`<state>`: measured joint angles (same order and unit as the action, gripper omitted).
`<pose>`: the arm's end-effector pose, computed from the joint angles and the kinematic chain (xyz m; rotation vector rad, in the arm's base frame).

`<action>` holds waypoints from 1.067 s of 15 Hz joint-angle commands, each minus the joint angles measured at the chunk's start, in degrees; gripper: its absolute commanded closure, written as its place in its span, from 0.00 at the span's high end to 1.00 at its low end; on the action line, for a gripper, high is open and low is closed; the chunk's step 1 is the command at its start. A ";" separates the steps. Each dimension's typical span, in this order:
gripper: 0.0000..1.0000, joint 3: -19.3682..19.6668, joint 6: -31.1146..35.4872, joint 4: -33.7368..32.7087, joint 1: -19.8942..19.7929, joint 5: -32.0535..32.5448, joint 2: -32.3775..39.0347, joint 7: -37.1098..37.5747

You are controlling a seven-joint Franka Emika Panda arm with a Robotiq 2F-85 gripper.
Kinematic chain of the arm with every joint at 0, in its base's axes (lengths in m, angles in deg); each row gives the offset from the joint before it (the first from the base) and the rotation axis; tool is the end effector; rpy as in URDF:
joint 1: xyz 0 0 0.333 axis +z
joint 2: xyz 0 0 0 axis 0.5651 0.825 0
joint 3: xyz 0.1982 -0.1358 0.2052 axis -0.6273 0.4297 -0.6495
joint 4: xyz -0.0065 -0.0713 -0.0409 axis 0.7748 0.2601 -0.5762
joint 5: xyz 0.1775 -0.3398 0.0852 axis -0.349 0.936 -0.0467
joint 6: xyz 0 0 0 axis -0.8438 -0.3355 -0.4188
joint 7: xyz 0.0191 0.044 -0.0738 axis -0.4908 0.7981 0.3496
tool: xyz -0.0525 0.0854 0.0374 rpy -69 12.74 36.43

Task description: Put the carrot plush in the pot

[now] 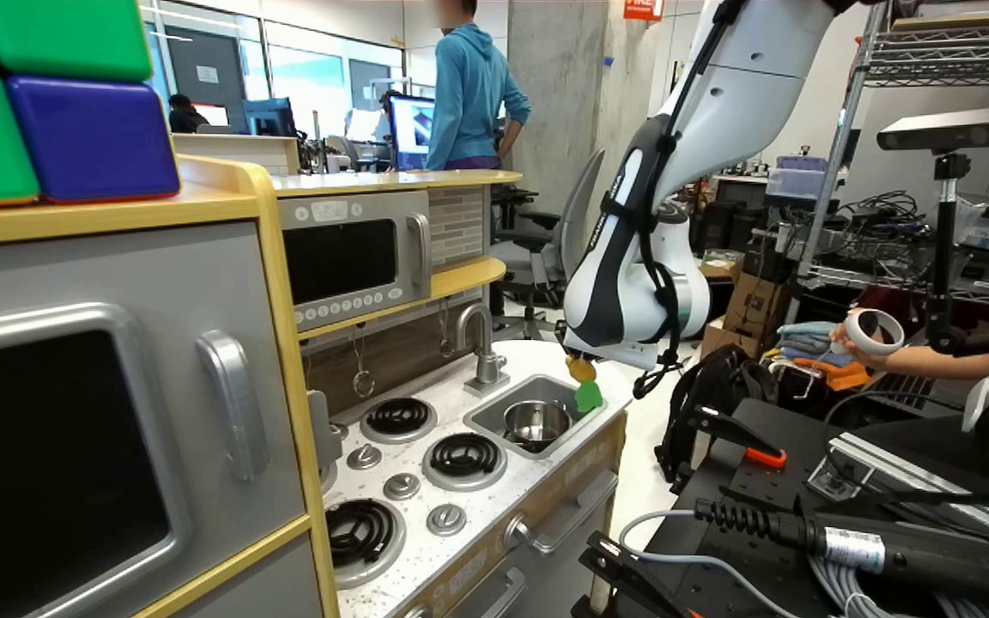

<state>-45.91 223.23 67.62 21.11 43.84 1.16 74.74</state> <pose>0.5519 -0.1987 0.0648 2.6616 -1.4267 0.8175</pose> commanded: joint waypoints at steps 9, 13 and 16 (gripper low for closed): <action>0.06 -0.13 -4.08 -9.22 4.76 -5.37 5.75 -0.57; 0.46 -0.49 -4.17 -10.48 4.92 -5.83 6.40 -0.62; 0.69 -1.36 -3.65 -9.99 4.24 -5.51 5.52 -0.78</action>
<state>-46.34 220.11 58.70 25.64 40.22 6.84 74.81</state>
